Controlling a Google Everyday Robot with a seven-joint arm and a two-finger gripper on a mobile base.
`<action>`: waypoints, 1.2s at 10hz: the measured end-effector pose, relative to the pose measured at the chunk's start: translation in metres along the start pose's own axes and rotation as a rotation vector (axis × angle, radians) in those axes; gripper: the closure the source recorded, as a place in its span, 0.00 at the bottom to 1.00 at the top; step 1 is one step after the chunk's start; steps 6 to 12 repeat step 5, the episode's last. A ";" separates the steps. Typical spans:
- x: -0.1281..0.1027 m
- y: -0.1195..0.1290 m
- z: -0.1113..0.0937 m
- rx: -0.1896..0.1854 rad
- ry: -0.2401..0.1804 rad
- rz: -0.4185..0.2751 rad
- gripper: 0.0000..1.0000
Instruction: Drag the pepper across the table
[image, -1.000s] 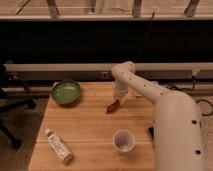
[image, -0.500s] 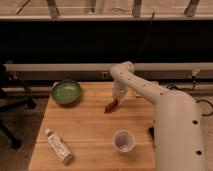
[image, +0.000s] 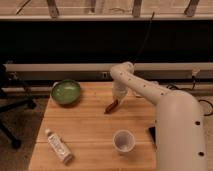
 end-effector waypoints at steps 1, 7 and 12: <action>-0.001 0.000 0.000 0.000 0.002 -0.005 1.00; -0.007 -0.002 -0.001 -0.001 0.005 -0.022 1.00; -0.007 -0.002 -0.001 -0.001 0.005 -0.022 1.00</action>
